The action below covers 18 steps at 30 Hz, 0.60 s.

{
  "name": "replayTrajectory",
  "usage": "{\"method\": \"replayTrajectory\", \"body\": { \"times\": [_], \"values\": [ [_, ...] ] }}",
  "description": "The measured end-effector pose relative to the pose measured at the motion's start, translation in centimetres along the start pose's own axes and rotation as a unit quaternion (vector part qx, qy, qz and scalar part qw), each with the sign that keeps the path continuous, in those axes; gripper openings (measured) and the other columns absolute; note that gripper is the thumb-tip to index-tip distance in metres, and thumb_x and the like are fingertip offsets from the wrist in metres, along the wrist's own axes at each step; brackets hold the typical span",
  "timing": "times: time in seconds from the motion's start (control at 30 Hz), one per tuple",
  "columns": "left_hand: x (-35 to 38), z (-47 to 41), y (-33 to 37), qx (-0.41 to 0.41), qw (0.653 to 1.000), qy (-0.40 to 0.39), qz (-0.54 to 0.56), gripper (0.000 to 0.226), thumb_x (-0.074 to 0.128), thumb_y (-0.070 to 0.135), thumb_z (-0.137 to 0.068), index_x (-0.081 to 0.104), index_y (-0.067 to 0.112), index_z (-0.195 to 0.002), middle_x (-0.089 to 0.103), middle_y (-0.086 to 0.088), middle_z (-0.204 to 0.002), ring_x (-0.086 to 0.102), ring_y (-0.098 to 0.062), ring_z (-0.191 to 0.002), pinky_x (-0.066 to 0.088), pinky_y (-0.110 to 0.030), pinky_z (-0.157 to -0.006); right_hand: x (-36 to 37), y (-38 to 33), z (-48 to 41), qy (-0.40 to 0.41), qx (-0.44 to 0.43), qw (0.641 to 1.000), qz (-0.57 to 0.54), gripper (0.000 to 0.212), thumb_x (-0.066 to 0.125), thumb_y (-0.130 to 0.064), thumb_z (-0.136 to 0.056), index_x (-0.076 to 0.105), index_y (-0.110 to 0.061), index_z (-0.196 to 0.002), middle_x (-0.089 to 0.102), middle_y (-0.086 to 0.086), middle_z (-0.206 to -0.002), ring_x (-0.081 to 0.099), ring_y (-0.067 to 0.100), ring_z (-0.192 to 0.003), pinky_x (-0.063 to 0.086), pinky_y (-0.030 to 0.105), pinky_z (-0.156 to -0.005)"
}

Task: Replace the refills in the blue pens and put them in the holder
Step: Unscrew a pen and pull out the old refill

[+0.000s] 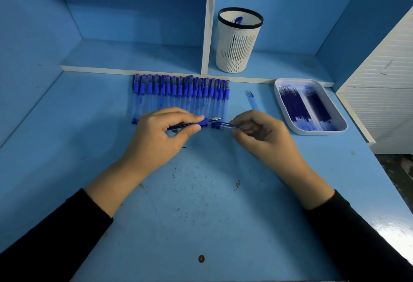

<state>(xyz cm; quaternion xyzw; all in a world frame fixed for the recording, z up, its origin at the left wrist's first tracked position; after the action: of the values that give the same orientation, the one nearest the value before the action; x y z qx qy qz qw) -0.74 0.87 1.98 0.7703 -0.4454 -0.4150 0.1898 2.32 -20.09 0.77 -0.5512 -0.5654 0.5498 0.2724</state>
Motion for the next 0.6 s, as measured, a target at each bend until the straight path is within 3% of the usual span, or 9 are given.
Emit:
{"method": "replayTrajectory", "body": {
  "times": [0.1,0.27,0.47,0.6],
  "values": [
    [0.1,0.0,0.0,0.005,1.0,-0.006,0.003,0.018,0.077,0.009,-0.082,0.076,0.009,-0.1,0.073,0.006,-0.095,0.069,-0.004,-0.088,0.055,-0.02,-0.081,-0.3,-0.6,0.1,0.026,0.006,0.998,-0.051,0.006,0.067,-0.002,-0.087,0.07,-0.004,-0.093,0.065,-0.002,-0.074,0.054,0.004,-0.063,0.042,0.013,-0.062],
    [0.3,0.1,0.0,0.013,1.0,-0.012,0.01,0.018,0.076,0.009,-0.082,0.076,0.008,-0.1,0.073,0.003,-0.095,0.069,-0.005,-0.086,0.055,-0.02,-0.079,-0.5,-1.1,0.1,0.042,-0.007,0.998,-0.044,0.007,0.065,-0.009,-0.09,0.07,-0.006,-0.093,0.065,-0.002,-0.076,0.055,0.012,-0.068,0.045,0.023,-0.064],
    [0.2,0.0,0.1,0.019,1.0,-0.011,0.006,0.018,0.076,0.007,-0.082,0.076,0.006,-0.1,0.072,0.005,-0.095,0.068,-0.003,-0.088,0.053,-0.017,-0.08,-0.5,-1.3,0.1,0.055,-0.022,0.998,-0.027,0.01,0.064,-0.015,-0.09,0.07,-0.007,-0.093,0.064,-0.005,-0.075,0.056,0.016,-0.069,0.047,0.025,-0.066],
    [0.1,0.0,0.0,0.02,1.0,-0.008,0.012,0.018,0.076,0.007,-0.082,0.076,0.006,-0.1,0.072,0.004,-0.094,0.068,-0.004,-0.087,0.053,-0.018,-0.078,-0.5,-1.4,0.1,0.052,-0.03,0.998,-0.017,0.009,0.063,-0.011,-0.092,0.07,-0.006,-0.094,0.063,-0.001,-0.074,0.056,0.029,-0.069,0.047,0.025,-0.065]
  ]
}}
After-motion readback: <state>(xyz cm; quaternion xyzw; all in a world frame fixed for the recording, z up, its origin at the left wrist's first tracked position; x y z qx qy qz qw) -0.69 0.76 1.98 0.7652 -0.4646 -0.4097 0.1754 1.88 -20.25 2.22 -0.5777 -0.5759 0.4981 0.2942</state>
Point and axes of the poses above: each hand's wrist, its own z-axis away from the middle knuckle, its own x-axis out of the palm, y = z × x, the point moved 5 cm from there along -z, towards the middle knuckle
